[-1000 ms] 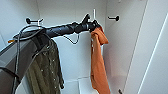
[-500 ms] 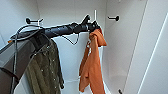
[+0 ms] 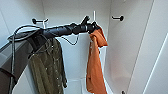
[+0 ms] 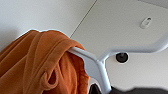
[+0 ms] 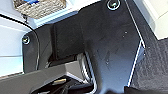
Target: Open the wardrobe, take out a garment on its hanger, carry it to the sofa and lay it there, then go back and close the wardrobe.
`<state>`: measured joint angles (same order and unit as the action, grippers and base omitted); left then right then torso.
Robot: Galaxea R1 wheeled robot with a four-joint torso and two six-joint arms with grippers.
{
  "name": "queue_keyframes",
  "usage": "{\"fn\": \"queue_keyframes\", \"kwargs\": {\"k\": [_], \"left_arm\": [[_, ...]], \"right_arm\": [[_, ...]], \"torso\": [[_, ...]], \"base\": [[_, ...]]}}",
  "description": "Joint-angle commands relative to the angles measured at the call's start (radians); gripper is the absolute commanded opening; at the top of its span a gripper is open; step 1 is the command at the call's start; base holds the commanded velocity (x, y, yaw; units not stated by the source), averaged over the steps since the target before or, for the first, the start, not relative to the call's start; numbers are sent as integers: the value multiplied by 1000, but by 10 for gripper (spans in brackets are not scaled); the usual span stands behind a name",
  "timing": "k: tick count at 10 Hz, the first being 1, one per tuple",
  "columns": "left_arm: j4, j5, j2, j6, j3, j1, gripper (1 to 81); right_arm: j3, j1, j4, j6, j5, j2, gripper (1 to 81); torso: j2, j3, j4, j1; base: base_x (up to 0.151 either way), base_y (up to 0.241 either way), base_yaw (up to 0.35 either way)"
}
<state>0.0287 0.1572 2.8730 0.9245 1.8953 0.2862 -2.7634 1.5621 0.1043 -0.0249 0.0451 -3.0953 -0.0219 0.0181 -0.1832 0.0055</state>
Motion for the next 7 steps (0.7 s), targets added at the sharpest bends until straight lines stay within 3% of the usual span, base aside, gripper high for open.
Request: {"fn": "queue_keyframes", "kwargs": {"k": [1,7], "left_arm": [[46,-102,-3,-27,15,207,10],[45,-110,-15,-26,-12,192,10]], "right_arm": [[9,-44,12,2,-56,-5,811],[9,-44,12,0,-56,-5,811]], "torso": [[0,0,0,0],[0,0,0,0]], "base": [[0,0,0],[-10,0,0]]}}
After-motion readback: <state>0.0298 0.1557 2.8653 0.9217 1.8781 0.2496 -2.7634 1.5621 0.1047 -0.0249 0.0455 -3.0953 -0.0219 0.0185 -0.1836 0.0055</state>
